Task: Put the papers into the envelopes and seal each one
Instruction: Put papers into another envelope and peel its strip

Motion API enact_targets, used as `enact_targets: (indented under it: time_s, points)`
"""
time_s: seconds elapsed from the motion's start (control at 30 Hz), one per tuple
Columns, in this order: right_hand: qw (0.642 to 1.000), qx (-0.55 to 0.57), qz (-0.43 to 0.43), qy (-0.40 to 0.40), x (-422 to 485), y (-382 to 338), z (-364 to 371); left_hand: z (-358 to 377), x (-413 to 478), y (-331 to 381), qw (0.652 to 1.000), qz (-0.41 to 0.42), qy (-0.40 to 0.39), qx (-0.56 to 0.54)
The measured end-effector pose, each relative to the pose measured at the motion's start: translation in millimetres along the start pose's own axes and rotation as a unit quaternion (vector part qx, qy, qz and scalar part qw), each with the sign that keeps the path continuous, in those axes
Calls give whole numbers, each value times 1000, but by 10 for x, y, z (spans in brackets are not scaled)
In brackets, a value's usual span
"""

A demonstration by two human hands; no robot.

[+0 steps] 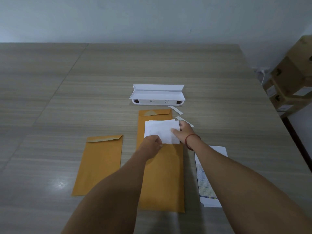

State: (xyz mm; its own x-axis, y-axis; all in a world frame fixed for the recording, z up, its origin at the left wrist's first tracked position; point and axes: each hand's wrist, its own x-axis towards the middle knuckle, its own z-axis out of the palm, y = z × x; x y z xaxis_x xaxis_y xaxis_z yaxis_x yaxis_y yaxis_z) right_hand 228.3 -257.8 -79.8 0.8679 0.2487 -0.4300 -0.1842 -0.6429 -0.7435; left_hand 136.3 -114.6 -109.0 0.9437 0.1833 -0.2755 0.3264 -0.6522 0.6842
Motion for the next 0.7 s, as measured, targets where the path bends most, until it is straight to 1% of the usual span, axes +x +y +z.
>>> enact_targets:
  time_s: [0.07,0.13,0.17,0.2,0.33,0.37,0.5,0.57,0.7]
  points:
    - [999,-42,3,6,-8,10,13,0,-1,24,1000,4,1,-1]
    - [993,-113,18,-26,-55,72,44,16,-6,17,1000,8,4,3]
    - [990,-132,21,-40,-74,104,49,27,-12,4,1000,10,5,5]
    - [990,-133,14,-42,-85,112,36,36,-18,-6,1000,9,6,4]
    - [997,-61,-53,-9,-78,-16,-51,32,-15,-8,1000,11,13,1]
    - [996,-61,-62,-5,-74,-29,-53,28,-9,-3,1000,14,15,-3]
    - [989,-134,-42,-36,-143,91,23,48,-33,-31,1000,2,15,-8]
    - [989,-135,-36,-40,-152,121,11,81,-69,-61,1000,-1,10,-4]
    - [987,-143,-58,-42,-100,58,-51,73,-81,-13,1000,25,14,-9]
